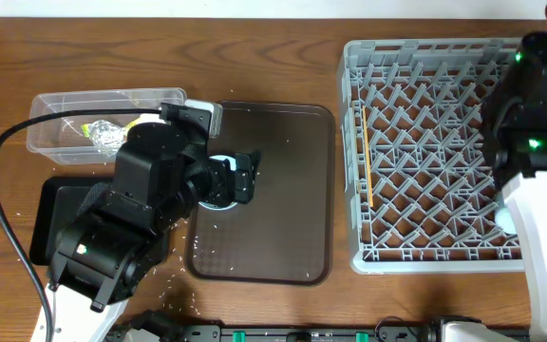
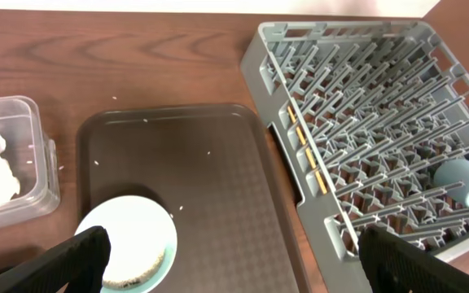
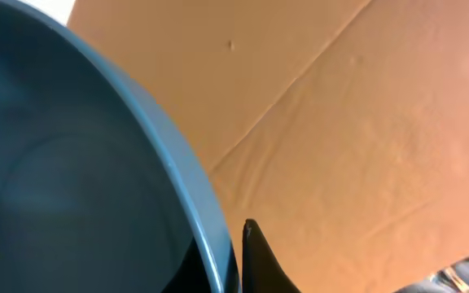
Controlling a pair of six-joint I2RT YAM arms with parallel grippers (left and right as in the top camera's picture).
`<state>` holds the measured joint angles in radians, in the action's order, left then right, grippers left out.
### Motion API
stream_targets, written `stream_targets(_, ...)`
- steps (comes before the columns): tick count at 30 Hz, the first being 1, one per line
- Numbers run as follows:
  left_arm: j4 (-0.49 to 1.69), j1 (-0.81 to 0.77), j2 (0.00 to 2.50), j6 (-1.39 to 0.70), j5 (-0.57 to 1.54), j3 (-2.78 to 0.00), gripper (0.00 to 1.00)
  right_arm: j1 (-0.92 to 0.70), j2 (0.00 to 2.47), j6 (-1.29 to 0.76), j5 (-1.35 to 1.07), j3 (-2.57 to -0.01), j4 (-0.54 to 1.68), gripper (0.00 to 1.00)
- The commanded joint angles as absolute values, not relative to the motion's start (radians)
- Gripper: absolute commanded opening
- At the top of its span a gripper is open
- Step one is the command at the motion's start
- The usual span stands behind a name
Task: Sort waste into correct bins and load items into the dishwasher rack
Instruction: 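Carry blue plate with right gripper and stand it in the rack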
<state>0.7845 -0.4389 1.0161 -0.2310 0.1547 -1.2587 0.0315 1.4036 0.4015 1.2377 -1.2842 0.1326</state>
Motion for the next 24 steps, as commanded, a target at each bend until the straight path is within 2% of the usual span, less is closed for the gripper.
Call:
stream_targets(1, 0.785, -0.439, 1.012, -0.221, 0.161, -1.280, 0.98, 0.079, 1.460, 0.719, 1.243, -1.295, 0.039, 0.01)
stream_targets(7, 0.785, -0.439, 1.012, -0.221, 0.161, -1.280, 0.98, 0.080, 1.539, 0.996, 1.095, -1.295, -0.046, 0.01)
stream_targets(10, 0.784, -0.439, 1.012, -0.221, 0.161, -1.280, 0.98, 0.064, 1.568, 1.042, 1.071, -1.295, -0.052, 0.01)
stream_targets(18, 0.788, -0.439, 1.012, -0.221, 0.161, -1.280, 0.98, -0.035, 1.640, 1.048, 1.021, -1.295, -0.008, 0.01)
stream_targets(24, 0.815, -0.439, 1.012, -0.221, 0.161, -1.280, 0.98, -0.090, 1.686, 0.964, 1.080, -1.295, -0.012, 0.01)
